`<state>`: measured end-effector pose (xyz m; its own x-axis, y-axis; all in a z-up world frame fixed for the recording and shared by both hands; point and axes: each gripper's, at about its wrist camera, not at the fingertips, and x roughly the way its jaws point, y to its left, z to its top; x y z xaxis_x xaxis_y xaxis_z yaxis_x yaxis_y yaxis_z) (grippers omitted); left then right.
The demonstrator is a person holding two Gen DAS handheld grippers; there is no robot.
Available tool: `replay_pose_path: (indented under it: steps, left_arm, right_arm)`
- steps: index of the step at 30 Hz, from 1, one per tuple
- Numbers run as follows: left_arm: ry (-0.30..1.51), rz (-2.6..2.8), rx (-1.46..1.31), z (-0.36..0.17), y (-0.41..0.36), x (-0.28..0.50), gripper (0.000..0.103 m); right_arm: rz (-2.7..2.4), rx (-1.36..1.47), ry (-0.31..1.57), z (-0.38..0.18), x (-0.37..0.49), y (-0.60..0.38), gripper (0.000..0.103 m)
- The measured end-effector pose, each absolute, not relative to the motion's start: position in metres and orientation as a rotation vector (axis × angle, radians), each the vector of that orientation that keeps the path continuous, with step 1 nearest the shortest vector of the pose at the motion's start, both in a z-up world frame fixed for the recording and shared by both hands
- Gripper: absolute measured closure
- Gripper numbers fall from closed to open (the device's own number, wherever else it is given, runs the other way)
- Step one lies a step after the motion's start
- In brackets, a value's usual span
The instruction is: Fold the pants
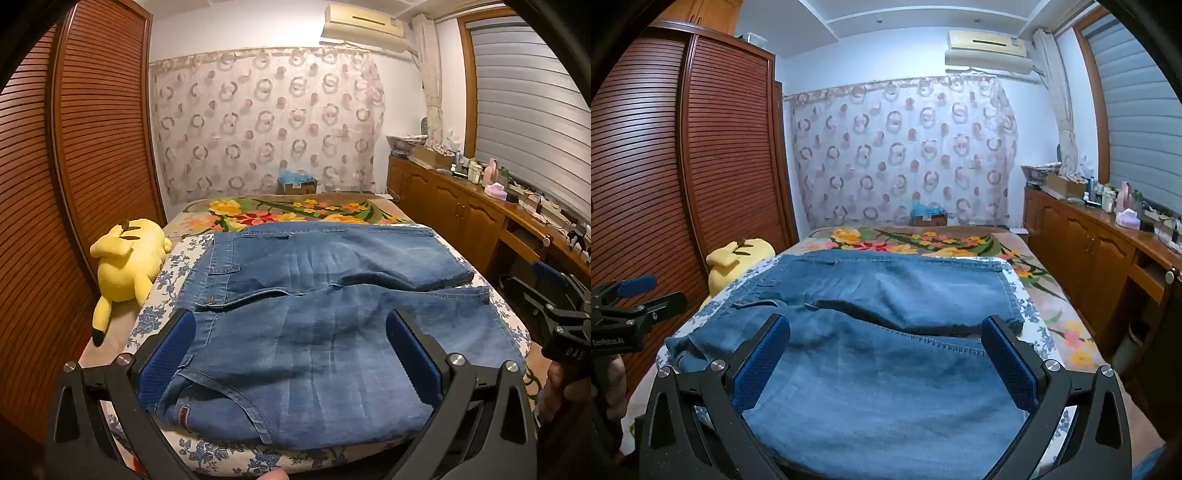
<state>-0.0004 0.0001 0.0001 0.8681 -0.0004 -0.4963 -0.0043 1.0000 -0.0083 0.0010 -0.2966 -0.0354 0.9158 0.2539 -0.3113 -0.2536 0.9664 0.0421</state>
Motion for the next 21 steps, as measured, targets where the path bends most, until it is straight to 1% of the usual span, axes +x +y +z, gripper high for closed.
replay_pose_path:
  steps: [21]
  left_arm:
    - [0.520,0.008,0.008,0.0003,-0.0004,-0.0004,0.000]
  right_arm:
    - [0.263,-0.005,0.325,-0.0347,0.0012,-0.2971,0.000]
